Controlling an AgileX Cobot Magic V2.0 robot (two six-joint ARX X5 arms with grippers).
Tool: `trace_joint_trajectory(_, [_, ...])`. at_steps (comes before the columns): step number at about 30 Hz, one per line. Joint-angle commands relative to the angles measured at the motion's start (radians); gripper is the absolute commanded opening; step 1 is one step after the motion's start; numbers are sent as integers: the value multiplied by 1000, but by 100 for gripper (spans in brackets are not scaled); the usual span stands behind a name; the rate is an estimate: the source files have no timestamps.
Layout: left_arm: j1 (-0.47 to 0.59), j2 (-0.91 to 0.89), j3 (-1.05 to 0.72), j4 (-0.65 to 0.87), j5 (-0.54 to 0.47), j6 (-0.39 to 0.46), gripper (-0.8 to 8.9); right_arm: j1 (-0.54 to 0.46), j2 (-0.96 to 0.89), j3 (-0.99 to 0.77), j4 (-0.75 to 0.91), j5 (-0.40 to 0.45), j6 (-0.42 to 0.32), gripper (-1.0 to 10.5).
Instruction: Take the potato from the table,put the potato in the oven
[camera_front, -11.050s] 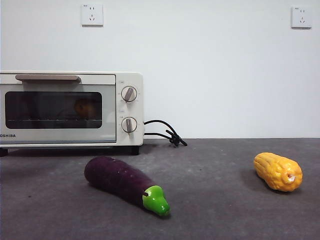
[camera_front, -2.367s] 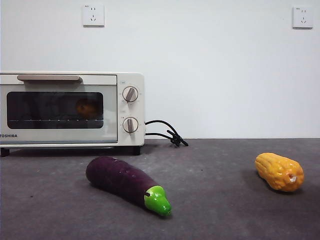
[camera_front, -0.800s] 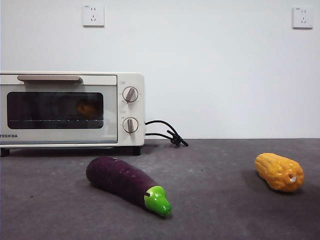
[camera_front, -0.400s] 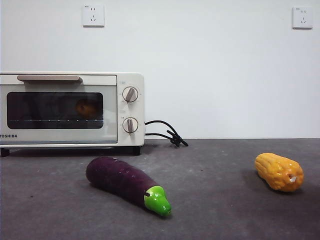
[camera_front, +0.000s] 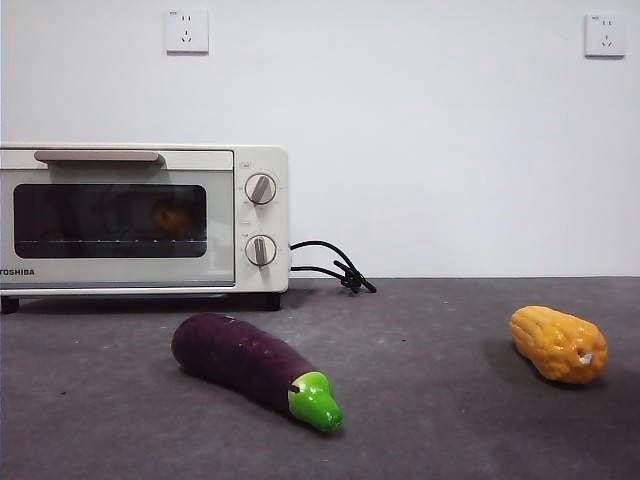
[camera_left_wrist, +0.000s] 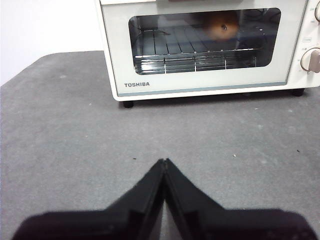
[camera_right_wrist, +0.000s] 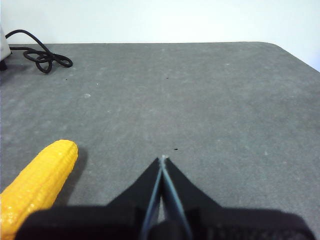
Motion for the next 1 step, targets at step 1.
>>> trace_joint_trajectory(1, [3, 0, -10, 5, 1, -7, -4, 0, -2, -10, 6, 2, 10, 2])
